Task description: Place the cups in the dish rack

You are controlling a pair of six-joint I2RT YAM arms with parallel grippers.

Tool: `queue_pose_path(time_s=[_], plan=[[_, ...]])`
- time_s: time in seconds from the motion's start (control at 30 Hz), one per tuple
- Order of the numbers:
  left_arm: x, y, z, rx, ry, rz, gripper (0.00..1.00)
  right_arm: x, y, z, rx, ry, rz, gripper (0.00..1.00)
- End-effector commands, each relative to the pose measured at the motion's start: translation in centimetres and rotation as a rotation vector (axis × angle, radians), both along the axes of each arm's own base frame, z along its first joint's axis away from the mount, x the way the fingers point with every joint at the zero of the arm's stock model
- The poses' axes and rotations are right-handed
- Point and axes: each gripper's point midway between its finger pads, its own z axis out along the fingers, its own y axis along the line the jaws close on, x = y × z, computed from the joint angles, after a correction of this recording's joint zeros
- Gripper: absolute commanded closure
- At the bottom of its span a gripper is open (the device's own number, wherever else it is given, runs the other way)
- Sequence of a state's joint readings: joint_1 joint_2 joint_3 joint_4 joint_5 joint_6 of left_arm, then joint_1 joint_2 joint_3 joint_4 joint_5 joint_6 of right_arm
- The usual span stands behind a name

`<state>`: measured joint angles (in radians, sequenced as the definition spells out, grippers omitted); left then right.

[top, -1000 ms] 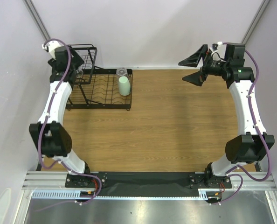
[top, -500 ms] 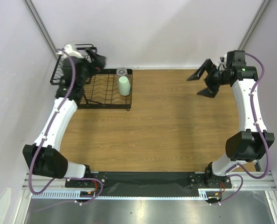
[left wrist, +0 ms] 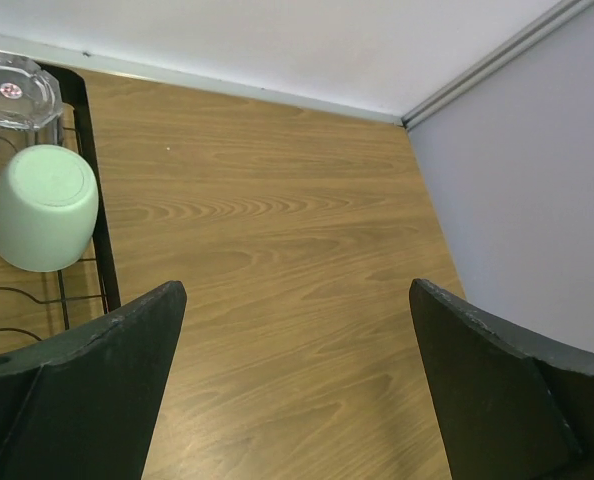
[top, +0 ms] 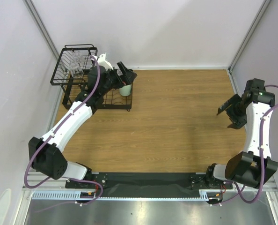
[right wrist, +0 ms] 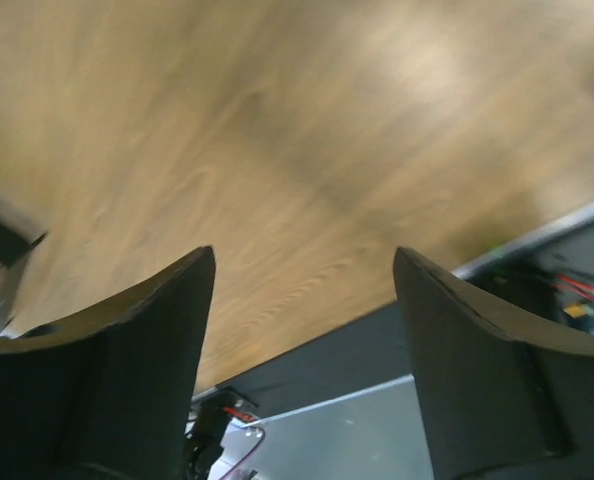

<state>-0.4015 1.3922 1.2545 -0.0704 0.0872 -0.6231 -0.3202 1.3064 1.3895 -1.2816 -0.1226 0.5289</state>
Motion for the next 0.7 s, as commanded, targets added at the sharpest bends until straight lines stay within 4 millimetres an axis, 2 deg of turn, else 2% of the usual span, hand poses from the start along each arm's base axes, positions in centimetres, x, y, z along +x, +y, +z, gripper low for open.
queue_pose_path(time_s=[0.0,0.1,0.13,0.27,0.33,0.4,0.67], plan=[[0.4,-0.9,1.5,-0.035,-0.051,-0.036,0.00,-2.4,-3.0,-0.7,-0.141,0.090,-0.070,0.25],[0.6,-1.2,1.6,-0.029,-0.059,-0.050,0.00,-4.2,-5.3,-1.6,-0.235,0.181,-0.172,0.28],[0.5,-1.3,1.6,-0.026,-0.059,-0.053,0.00,-5.2,-6.7,-1.8,-0.302,0.223,-0.229,0.28],[0.5,-1.0,1.3,-0.010,-0.063,-0.049,0.00,-7.6,-8.2,-2.9,-0.342,0.321,-0.368,0.29],[0.5,-0.9,1.3,0.006,-0.073,-0.047,0.00,-8.2,-8.6,-3.3,-0.354,0.341,-0.401,0.30],[0.6,-0.8,1.5,0.020,-0.088,-0.046,0.00,-8.3,-9.0,-3.7,-0.360,0.340,-0.415,0.31],[0.7,-0.2,1.2,0.065,-0.108,-0.036,0.00,-7.9,-9.6,-7.5,-0.292,0.303,-0.412,0.30]])
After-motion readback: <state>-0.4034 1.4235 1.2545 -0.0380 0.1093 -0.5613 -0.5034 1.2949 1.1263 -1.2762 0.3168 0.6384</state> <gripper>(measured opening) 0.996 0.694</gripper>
